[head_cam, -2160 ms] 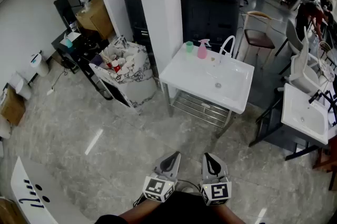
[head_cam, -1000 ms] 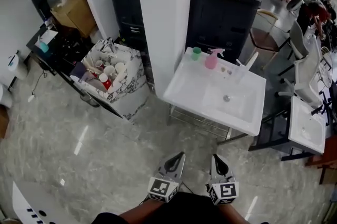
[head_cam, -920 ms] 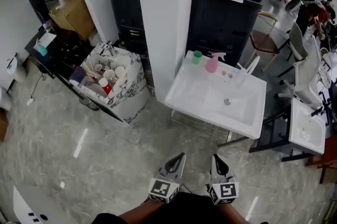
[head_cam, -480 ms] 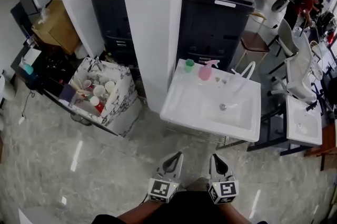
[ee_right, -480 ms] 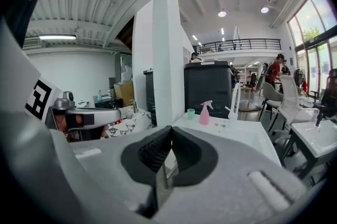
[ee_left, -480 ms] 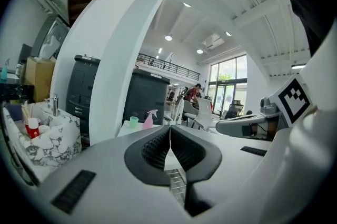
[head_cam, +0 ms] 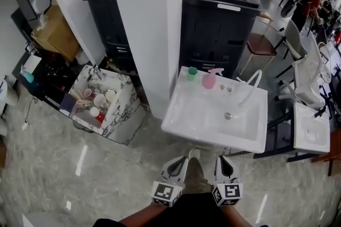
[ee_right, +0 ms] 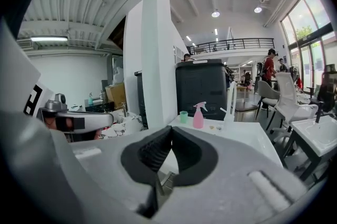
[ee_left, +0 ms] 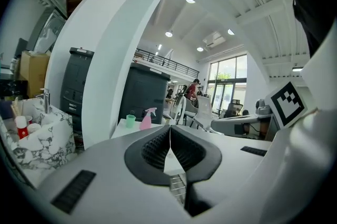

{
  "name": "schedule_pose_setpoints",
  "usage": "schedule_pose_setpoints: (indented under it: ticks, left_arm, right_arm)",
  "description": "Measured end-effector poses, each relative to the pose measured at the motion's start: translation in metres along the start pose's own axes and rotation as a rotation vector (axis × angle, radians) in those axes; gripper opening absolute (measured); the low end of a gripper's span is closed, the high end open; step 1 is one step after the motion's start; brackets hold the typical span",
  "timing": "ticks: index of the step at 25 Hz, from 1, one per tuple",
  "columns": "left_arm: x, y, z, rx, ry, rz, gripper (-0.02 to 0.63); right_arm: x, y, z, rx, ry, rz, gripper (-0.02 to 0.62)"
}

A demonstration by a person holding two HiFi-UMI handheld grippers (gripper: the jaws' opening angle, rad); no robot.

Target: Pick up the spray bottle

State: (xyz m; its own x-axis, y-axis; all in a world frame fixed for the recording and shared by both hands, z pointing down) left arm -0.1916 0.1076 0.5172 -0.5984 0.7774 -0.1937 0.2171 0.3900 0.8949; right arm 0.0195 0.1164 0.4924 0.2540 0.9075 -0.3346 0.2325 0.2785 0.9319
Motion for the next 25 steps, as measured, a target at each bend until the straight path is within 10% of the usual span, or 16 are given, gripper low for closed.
schedule_pose_setpoints:
  ticks: [25]
  left_arm:
    - [-0.324, -0.056, -0.083, 0.002, -0.085, -0.077, 0.018]
  right_arm:
    - [-0.229, -0.05, 0.195, -0.073, -0.041, 0.086, -0.002]
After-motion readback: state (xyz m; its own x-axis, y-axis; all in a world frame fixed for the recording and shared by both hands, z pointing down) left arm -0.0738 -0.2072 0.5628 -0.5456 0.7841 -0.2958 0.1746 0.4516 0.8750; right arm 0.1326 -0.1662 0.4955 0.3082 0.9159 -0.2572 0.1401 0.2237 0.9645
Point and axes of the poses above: the fingertips, and each gripper's own axes: x backward along the fingers, z to its right, y out of its underside, the point moved 9 cm from there along x, backward along the fingers, and after that the axes turned 11 degrees about x, right-handed, at the moved point
